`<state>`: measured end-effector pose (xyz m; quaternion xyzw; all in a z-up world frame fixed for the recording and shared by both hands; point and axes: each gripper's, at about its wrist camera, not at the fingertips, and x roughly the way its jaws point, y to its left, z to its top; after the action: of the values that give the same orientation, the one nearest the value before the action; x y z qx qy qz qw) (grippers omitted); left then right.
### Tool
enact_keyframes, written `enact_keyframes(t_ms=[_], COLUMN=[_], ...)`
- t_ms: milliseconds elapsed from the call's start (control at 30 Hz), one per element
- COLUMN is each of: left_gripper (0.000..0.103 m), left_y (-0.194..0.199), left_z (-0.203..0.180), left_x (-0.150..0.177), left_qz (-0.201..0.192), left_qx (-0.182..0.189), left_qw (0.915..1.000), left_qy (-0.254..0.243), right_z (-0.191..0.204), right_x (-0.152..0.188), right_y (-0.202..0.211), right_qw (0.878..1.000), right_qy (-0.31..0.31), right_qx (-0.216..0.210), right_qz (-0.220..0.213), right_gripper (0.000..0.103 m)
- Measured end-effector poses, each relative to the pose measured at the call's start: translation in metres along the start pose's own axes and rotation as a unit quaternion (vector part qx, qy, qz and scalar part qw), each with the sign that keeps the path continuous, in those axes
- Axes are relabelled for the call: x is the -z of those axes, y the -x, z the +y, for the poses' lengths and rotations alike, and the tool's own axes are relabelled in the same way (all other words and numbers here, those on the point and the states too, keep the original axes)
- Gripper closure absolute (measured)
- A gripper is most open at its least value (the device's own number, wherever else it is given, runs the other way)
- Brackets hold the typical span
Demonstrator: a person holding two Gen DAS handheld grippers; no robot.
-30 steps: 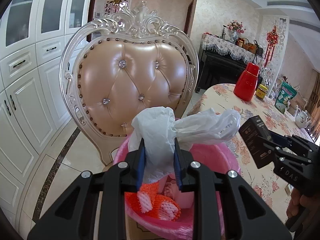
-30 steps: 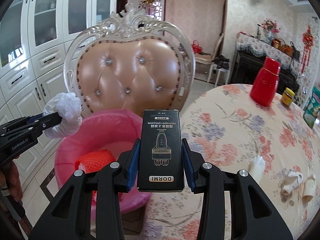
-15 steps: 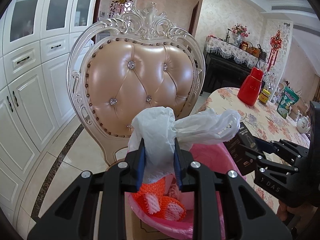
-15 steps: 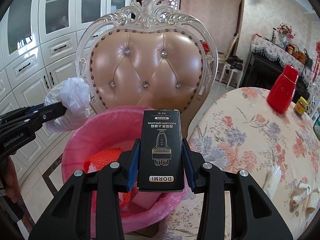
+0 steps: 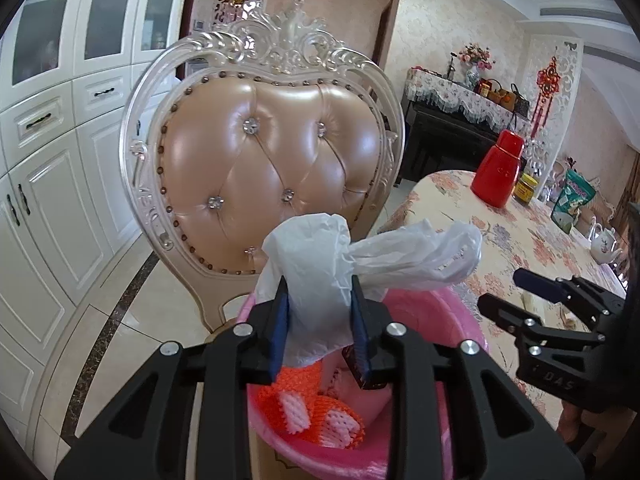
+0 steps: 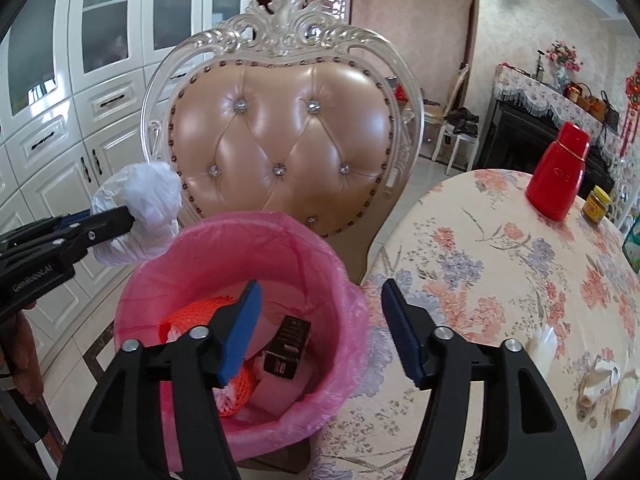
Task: Collect trash
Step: 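Open the right tool to drop the box while the left tool drops the bag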
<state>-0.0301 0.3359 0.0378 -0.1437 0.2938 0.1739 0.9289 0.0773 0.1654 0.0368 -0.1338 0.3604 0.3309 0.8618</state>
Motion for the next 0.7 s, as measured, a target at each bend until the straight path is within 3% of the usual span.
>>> enact_keyframes(t_ms=[100,133,700], left_gripper=[0.055,0.054,0.044], left_y=[-0.004,-0.005,0.003], left_z=[-0.006,-0.009,-0.044], left_x=[-0.001,-0.001,0.004], left_qz=[0.002,0.003,-0.007], left_qx=[0.011,0.011,0.028], left_qw=[0.9999,0.9999,0.9995], left_qy=[-0.002,-0.004,-0.014], right_z=[-0.009,-0.014,-0.083], right_x=[0.001,0.002,0.043], right_y=[0.006,0.008,0.043], right_qw=[1.0,1.0,0.996], right_qy=[-0.007,-0.01,-0.069], right_qx=[0.008,0.011,0.054], right_qz=[-0.005,-0.007,-0.015], right_gripper=[0.039,0.039,0.03])
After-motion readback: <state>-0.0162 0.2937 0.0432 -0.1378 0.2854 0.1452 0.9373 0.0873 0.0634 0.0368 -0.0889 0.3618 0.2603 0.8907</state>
